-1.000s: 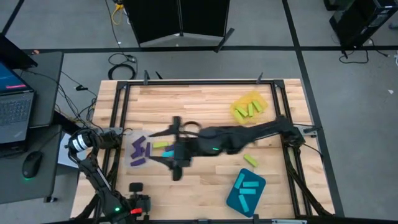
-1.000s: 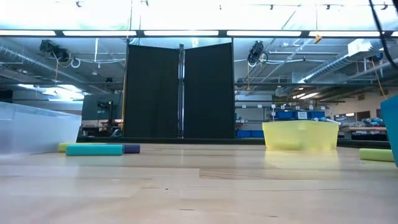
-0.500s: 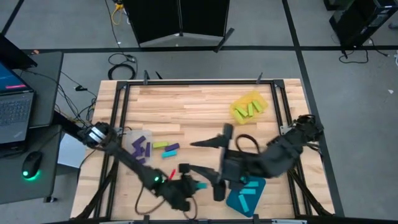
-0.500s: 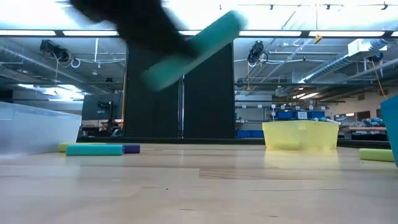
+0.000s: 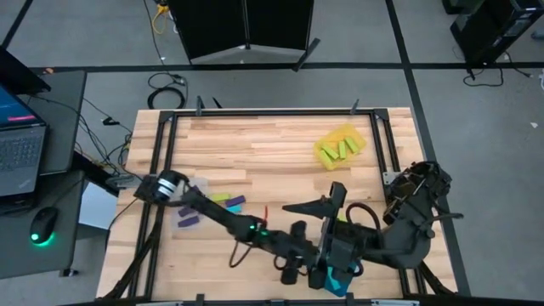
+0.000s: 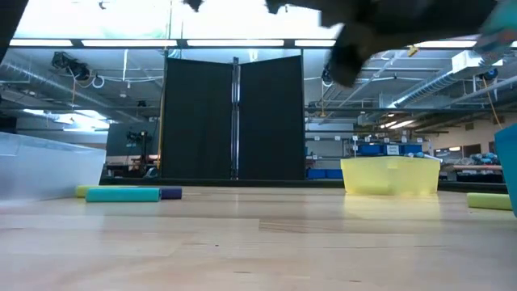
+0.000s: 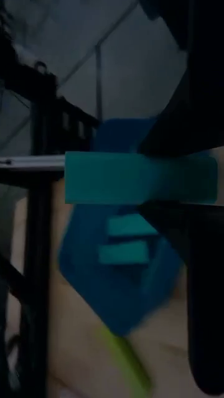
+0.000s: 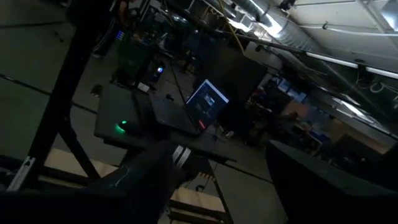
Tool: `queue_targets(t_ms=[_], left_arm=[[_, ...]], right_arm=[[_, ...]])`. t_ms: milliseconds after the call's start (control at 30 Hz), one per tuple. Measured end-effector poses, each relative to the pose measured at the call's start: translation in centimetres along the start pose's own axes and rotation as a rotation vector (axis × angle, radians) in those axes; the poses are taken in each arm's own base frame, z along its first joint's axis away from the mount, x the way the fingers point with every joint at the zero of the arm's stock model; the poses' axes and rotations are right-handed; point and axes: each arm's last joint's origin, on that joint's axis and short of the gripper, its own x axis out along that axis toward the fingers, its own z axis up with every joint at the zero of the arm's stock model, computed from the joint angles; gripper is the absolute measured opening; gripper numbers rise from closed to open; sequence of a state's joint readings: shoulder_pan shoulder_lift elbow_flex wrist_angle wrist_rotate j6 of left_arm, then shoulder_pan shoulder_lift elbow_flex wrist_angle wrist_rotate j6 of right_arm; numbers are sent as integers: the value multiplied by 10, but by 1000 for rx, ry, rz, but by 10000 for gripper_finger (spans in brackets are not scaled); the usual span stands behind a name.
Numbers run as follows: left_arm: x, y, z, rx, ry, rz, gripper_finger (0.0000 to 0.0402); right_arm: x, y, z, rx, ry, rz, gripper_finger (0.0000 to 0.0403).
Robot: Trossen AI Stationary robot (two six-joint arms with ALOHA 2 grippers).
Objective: Sort blocks
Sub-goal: Put the light blue block into the blue bin, then put the violet block into the transparent bin
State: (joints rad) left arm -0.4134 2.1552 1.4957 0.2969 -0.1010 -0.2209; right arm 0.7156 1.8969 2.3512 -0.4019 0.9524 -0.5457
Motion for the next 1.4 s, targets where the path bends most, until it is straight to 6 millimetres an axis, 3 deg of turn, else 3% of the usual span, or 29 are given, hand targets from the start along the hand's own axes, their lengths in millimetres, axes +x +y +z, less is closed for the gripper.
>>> queue_targets(t_ms=[267, 433, 500, 667, 800, 1033, 1167, 1400], left_arm=[[46, 10, 15, -16, -10, -121, 101], [67, 13, 3, -60, 58, -156, 101], [67, 13, 1, -62, 69, -153, 129], [58, 10, 18, -35, 26, -175, 260], [43, 7, 39, 5, 5, -156, 289], [14, 0, 50, 94, 27, -99, 234], [-32, -1, 52, 96, -100, -71, 197], [-131, 16, 14, -15, -267, 36, 173]], right_arm=[[-1, 0, -2, -18, 23, -15, 273], [-1, 0, -2, -21, 32, -18, 273], [-1, 1, -4, -22, 42, -12, 271], [-1, 3, -8, 5, 70, 2, 271], [2, 3, -14, 46, 98, 20, 276], [9, 0, -24, 61, 156, 13, 276], [16, -5, -32, 63, 199, -4, 277], [45, -25, -49, 87, 236, 40, 278]])
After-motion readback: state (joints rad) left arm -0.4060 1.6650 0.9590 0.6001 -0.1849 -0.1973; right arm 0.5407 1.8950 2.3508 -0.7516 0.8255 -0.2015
